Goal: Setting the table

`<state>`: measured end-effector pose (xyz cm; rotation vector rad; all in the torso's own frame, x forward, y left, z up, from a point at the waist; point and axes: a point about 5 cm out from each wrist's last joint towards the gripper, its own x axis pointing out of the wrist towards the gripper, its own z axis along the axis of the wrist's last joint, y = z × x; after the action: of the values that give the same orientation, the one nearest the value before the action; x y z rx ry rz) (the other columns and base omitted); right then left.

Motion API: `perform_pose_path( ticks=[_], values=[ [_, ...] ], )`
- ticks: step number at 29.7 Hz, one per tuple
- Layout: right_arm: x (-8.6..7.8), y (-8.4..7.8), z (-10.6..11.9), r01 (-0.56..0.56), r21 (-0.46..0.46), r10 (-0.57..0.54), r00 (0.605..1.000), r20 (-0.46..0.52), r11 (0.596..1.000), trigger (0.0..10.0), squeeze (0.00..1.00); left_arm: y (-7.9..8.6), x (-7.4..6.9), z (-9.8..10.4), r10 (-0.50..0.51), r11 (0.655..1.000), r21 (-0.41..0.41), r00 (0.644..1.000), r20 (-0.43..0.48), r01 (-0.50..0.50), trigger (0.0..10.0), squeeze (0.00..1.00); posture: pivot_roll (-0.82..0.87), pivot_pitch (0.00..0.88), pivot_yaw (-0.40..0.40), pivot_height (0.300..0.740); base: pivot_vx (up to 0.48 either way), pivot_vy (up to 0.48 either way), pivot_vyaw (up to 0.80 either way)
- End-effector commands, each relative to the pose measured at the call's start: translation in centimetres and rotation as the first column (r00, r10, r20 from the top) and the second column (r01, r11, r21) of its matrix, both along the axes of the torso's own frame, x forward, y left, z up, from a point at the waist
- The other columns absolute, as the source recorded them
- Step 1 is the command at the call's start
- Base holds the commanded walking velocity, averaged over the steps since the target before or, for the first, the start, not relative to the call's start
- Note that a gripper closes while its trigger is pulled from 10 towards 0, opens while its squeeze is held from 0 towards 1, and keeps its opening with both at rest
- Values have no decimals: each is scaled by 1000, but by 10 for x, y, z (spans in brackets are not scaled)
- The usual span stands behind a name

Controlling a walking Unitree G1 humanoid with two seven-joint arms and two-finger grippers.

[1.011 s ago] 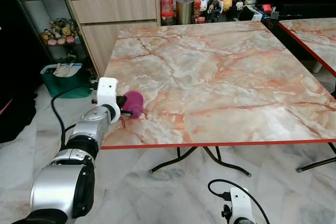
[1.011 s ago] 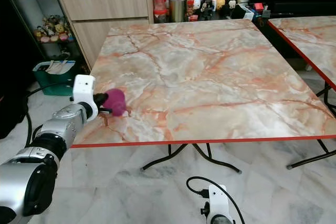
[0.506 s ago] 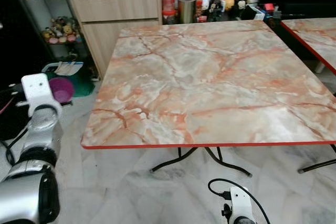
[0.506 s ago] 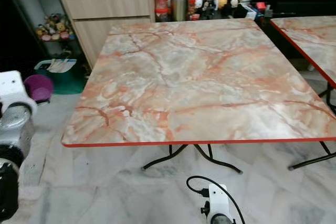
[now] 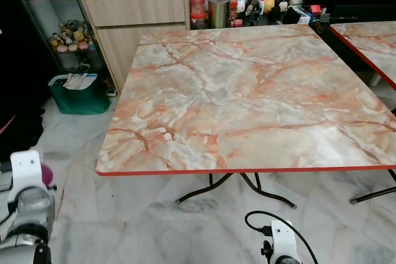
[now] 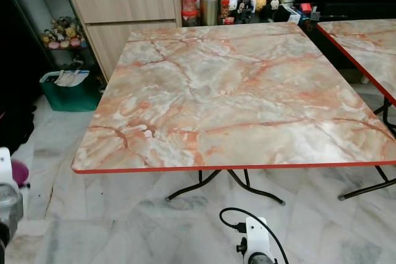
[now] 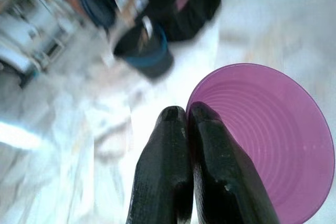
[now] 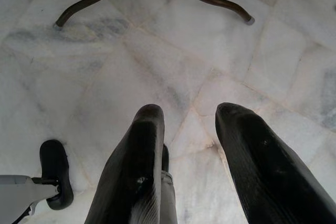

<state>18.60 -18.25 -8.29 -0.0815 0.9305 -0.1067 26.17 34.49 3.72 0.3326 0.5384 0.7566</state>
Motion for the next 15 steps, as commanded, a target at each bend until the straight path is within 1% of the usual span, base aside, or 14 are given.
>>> perform_pose_path(
  ticks=[1, 2, 4, 6, 7, 9, 11, 12, 13, 15],
  values=[
    [0, 2, 0, -2, 2, 2, 1000, -4, 1000, 10000, 0, -7, -8, -14, -22, 999, -34, 998, -65, 20, 10000, 0, -39, 0, 58, 728, 0, 0, 0],
    [0, 2, 0, -1, 3, 1, 1000, -3, 1000, 10000, 0, -12, -11, -22, -39, 997, -68, 996, -86, 33, 10000, 0, -39, 0, 58, 728, 0, 0, 0],
    [0, 3, -1, -1, 3, 1, 1000, -3, 1000, 10000, 0, -33, -20, -44, -120, 973, -211, 988, -94, 98, 10000, 0, -43, 0, 61, 728, 0, 0, 0],
    [-1, 3, -1, 0, 4, 0, 1000, -4, 1000, 10000, 0, -42, -23, -51, -169, 962, -236, 979, -110, 139, 10000, 0, -43, 0, 61, 728, 0, 0, 0],
    [-1, 2, -1, 0, 5, 0, 1000, -5, 1000, 10000, 0, -52, -25, -58, -226, 944, -271, 966, -121, 187, 10000, 0, -42, 0, 60, 728, 0, 0, 0],
    [-1, 2, -1, 0, 5, 0, 1000, -6, 1000, 10000, 0, -63, -28, -65, -273, 925, -307, 954, -128, 223, 10000, 0, -41, 0, 60, 728, 0, 0, 0],
    [-1, 2, -1, -1, 6, 1, 1000, -6, 1000, 10000, 0, -72, -30, -71, -298, 909, -341, 946, -127, 240, 10000, 0, -40, 0, 58, 728, 0, 0, 0],
    [-1, 2, -1, -1, 6, 1, 1000, -6, 1000, 10000, 0, -72, -30, -71, -298, 909, -341, 946, -127, 240, 10000, 0, -40, 0, 58, 728, 0, 0, 0],
    [-1, 2, -1, -2, 7, 2, 1000, -6, 1000, 10000, 0, -76, -31, -73, -307, 903, -352, 943, -128, 247, 10000, 0, -40, 0, 58, 728, 0, 0, 0],
    [-1, 2, -1, -2, 7, 2, 1000, -6, 1000, 10000, 0, -77, -31, -73, -310, 902, -354, 942, -128, 248, 10000, 0, -40, 0, 58, 728, 0, 0, 0]
  ],
)
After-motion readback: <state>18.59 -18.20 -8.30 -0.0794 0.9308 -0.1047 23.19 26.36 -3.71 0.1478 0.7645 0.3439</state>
